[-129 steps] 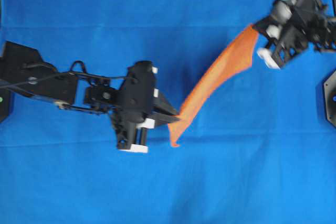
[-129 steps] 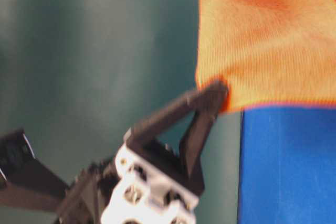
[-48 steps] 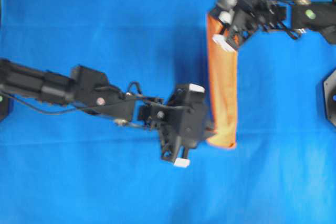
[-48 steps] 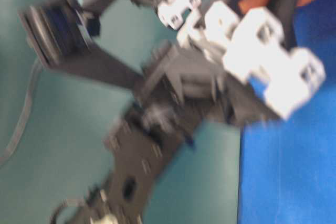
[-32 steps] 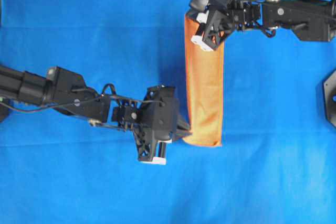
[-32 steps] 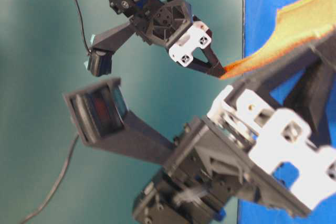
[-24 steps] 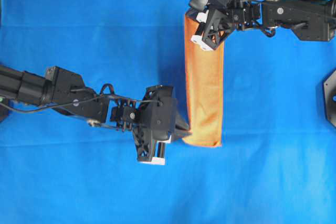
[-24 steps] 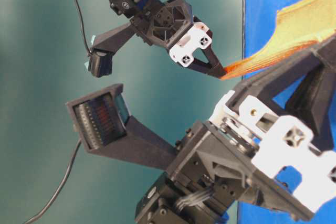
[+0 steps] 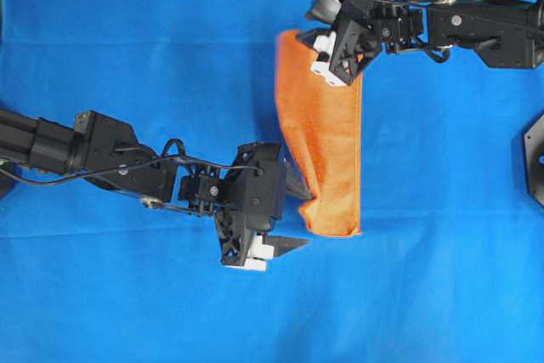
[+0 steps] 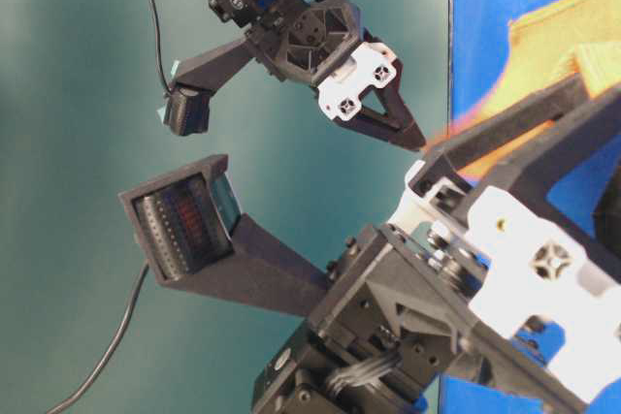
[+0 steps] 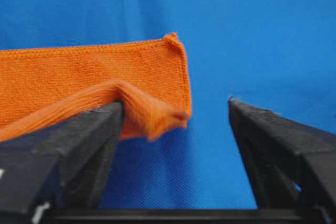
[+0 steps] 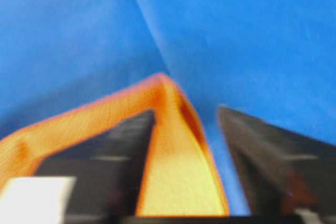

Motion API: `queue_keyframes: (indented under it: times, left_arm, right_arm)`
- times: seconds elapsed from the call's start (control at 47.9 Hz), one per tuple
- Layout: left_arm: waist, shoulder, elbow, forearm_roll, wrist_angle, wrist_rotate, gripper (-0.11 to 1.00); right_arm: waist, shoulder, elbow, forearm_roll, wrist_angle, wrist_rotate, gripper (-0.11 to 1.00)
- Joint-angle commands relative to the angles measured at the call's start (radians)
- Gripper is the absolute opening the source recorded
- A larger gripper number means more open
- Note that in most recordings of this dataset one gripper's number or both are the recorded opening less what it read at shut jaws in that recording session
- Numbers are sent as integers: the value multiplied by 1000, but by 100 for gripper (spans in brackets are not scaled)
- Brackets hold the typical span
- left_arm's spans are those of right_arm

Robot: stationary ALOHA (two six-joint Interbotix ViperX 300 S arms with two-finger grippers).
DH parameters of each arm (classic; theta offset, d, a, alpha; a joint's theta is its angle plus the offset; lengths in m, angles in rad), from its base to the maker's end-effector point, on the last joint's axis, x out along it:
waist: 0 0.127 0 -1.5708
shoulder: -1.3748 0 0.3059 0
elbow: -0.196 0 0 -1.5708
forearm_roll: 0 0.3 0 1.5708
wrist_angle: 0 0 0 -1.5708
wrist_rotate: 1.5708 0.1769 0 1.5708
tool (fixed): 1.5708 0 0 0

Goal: Fold the orange towel.
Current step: 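Lay the strip down vertically and open both grippers, then retract both grippers outward away from the strip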

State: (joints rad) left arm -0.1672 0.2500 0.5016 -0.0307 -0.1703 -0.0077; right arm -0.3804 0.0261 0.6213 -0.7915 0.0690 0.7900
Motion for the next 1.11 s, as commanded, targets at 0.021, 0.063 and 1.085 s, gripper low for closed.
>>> queue_keyframes:
  times: [0.021, 0.063, 1.085]
  left_arm:
    - [-2, -23, -9, 3, 5, 3, 80]
    - [-2, -28, -9, 3, 15, 3, 83]
    - [195, -676, 462, 3, -51, 2, 86]
  right_arm:
    - [3, -15, -8, -3, 34, 0, 67]
    - [5, -17, -9, -3, 41, 0, 68]
    - [245, -672, 413, 55, 2, 38, 64]
